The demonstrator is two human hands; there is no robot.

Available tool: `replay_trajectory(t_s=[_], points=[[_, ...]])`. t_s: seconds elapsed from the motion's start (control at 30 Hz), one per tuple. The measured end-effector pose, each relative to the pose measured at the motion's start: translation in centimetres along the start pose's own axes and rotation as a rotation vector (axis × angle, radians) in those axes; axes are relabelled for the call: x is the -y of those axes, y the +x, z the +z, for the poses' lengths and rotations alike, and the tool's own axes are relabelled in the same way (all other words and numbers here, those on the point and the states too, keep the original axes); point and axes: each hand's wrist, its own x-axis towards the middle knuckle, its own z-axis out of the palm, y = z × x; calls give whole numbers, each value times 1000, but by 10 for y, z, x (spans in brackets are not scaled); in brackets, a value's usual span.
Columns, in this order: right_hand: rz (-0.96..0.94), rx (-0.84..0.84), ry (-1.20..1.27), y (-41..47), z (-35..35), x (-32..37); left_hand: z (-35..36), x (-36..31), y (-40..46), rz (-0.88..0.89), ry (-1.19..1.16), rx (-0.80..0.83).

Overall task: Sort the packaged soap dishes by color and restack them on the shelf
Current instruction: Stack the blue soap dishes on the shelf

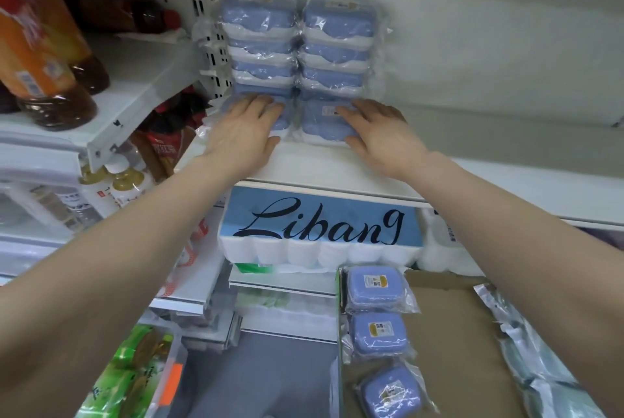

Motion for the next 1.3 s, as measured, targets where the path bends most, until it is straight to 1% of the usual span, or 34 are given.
replay_trajectory(t_s=[0.1, 0.2, 0.33, 0.47, 0.53, 0.6, 0.7, 0.77, 0.83, 0.9, 1.0, 1.13, 1.23, 1.3], points=[[-23, -19, 15, -28, -8, -10, -6, -32, -16, -32, -41, 5], [-61, -53, 34, -72, -15, -23, -9, -75, -39, -26, -62, -59], [-130, -138, 35, -150, -13, -42, -2, -142, -74, -15, -107, -170], [-194, -159, 57, -233, 7, -60, 23, -216, -121, -24, -136, -195], [-233, -156, 71, -274, 27, -66, 44, -249, -150, -48, -167, -147], [-265, -108, 116, -311, 53, -69, 70, -278, -180, -99, -208, -71], [-253, 66, 174, -355, 98, -65, 109, -317, -232, -188, -291, 109], [-214, 183, 206, -374, 128, -57, 130, -338, -266, -246, -339, 278], [-188, 303, 259, -382, 156, -46, 148, -354, -298, -312, -361, 446], [-181, 392, 302, -377, 183, -31, 164, -364, -322, -354, -365, 549], [-177, 449, 319, -352, 218, -7, 183, -368, -342, -375, -357, 623], [-156, 522, 261, -329, 256, 10, 197, -371, -350, -418, -374, 627], [-128, 475, 226, -337, 267, 7, 207, -374, -349, -401, -359, 635], [-89, 450, 258, -354, 265, -1, 214, -377, -346, -374, -339, 647]])
